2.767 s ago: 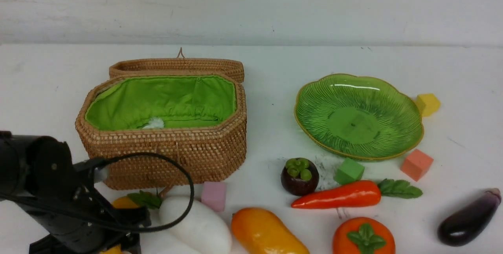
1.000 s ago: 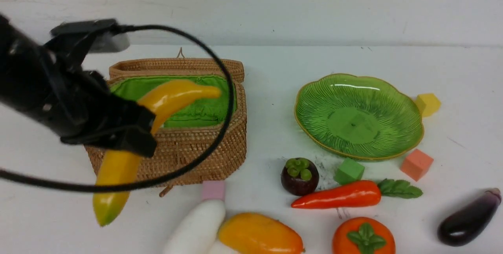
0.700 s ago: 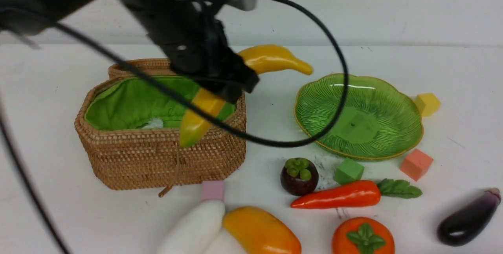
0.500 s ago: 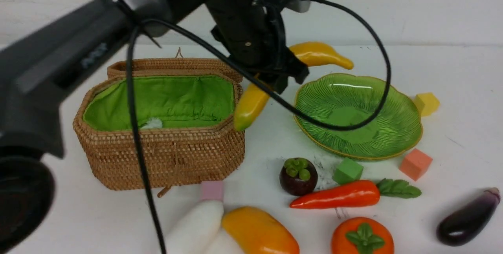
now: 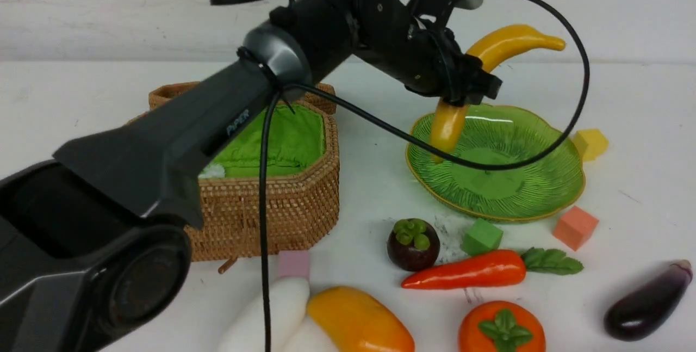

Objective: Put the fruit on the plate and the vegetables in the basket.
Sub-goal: Use the left arm to grab a banana and put it into the right plate

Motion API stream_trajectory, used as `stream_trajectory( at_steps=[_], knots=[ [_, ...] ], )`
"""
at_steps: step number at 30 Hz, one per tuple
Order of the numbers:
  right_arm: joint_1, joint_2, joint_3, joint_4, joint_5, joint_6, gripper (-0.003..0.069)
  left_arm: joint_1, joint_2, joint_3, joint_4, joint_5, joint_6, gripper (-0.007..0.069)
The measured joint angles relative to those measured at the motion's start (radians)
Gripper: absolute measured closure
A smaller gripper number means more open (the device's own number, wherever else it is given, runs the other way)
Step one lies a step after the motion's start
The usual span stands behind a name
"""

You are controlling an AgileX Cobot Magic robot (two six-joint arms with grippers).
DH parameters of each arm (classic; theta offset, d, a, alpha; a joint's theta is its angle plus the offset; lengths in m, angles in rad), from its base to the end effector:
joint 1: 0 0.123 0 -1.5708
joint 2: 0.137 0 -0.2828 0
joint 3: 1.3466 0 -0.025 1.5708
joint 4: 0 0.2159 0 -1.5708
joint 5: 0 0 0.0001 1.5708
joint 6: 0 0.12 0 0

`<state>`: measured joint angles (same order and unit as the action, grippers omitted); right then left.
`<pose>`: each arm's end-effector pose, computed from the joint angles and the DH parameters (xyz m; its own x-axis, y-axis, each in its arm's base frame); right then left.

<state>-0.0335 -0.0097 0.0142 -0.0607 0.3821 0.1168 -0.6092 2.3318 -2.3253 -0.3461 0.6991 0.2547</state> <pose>0.0471 -0.0043 0.1662 -0.2903 0.0702 -0.9544 0.0728 0.9960 0.0511 0.4210 -0.3258 0.2765 -0.4655 0.3074 -0.8299 0.7006 0.7010 -0.1333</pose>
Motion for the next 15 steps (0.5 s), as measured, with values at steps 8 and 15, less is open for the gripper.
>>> stream_trajectory(
  at_steps=[8, 15],
  knots=[
    [0.0, 0.0, 0.0, 0.0, 0.0, 0.0, 0.0416, -0.052, 0.091, -0.002, 0.069, -0.124, 0.012, 0.0323],
    [0.0, 0.0, 0.0, 0.0, 0.0, 0.0, 0.0416, -0.055, 0.163, -0.002, 0.081, -0.2, -0.035, 0.0323]
  ],
)
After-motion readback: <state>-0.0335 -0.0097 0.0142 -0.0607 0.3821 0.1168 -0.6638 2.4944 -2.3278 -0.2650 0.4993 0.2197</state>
